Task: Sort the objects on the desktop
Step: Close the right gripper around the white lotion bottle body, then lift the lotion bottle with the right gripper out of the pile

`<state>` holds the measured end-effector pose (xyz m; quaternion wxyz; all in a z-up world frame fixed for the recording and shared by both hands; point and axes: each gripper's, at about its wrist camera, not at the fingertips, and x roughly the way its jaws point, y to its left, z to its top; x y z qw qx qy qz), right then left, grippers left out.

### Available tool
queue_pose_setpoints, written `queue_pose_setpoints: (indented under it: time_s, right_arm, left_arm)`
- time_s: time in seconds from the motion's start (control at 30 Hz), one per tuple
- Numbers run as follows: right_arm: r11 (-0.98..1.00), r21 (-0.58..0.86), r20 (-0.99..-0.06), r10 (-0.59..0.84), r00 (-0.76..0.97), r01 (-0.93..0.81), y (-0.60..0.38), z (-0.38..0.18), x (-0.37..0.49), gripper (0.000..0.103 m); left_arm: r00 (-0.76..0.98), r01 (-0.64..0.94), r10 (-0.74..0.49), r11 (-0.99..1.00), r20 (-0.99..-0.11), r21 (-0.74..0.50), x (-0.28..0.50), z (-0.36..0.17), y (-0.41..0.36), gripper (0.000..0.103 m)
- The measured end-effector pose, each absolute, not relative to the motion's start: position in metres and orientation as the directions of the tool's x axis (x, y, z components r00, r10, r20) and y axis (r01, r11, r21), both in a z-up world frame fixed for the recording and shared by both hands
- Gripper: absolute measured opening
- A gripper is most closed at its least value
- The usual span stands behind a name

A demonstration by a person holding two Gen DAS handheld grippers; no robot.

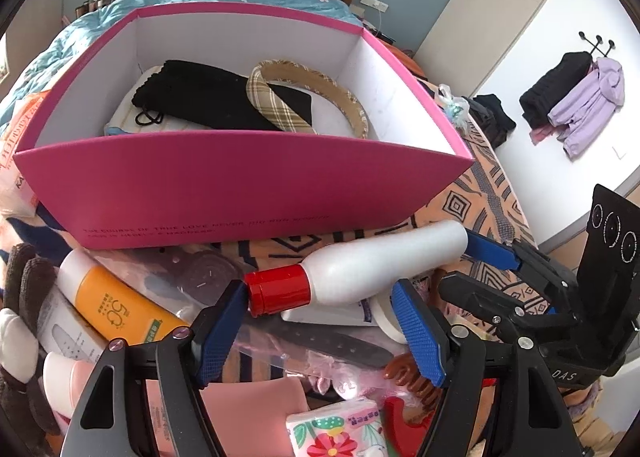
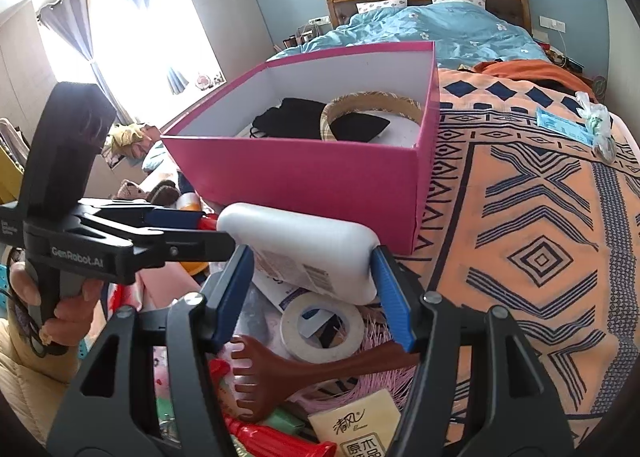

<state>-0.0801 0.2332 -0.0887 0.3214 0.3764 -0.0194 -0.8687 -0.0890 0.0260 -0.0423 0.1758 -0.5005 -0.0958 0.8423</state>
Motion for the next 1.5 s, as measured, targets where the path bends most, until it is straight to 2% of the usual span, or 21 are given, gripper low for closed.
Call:
queue_pose_setpoints:
  time_s: [0.2,0.5,0.63,0.7,0.77,1.0,1.17,1.3,1.5]
  right_arm:
    - [-0.796,0.291,-0.662,-0.568,-0.489,0.531,0.234,-0.104,-0.091,0.062]
    - [-0.782,0.311,-0.677,-0.581,-0.452,0.541,0.233,-0.121,-0.106,0.061]
    - [-0.772,0.304,-0.68,-0.586,-0.441,0.558,0.233,-0.122,-0.104,0.061]
    - [-0.754,0.311,-0.689,-0.598,-0.409,0.579,0.235,-0.124,-0.1,0.062]
    - [-0.744,0.351,-0.684,-0.618,-0.387,0.568,0.241,-0.125,-0.102,0.062]
    - [-0.723,0.524,-0.657,-0.68,-0.327,0.45,0.259,-0.13,-0.132,0.062]
    - [-0.714,0.567,-0.672,-0.69,-0.271,0.411,0.255,-0.139,-0.145,0.061]
    - [-0.705,0.603,-0.677,-0.7,-0.228,0.373,0.256,-0.145,-0.15,0.062]
    - [-0.722,0.556,-0.687,-0.678,-0.262,0.411,0.251,-0.138,-0.138,0.062]
  left_arm:
    - [-0.425,-0.191,0.372,-0.928,-0.825,-0.32,-0.096,-0.054,0.026,0.07]
    - [-0.416,-0.208,0.398,-0.917,-0.817,-0.341,-0.098,-0.058,0.018,0.07]
    - [-0.413,-0.259,0.388,-0.917,-0.824,-0.302,-0.091,-0.057,0.023,0.07]
    - [-0.384,-0.273,0.431,-0.898,-0.817,-0.346,-0.089,-0.058,0.019,0.072]
    - [-0.361,-0.268,0.461,-0.884,-0.811,-0.383,-0.092,-0.058,0.016,0.072]
    - [-0.322,-0.228,0.461,-0.885,-0.827,-0.405,-0.109,-0.064,0.014,0.072]
    - [-0.289,-0.213,0.477,-0.877,-0.83,-0.43,-0.121,-0.069,0.014,0.075]
    - [-0.296,-0.217,0.452,-0.89,-0.841,-0.401,-0.122,-0.069,0.019,0.076]
    - [-0.332,-0.207,0.427,-0.903,-0.841,-0.376,-0.116,-0.065,0.024,0.076]
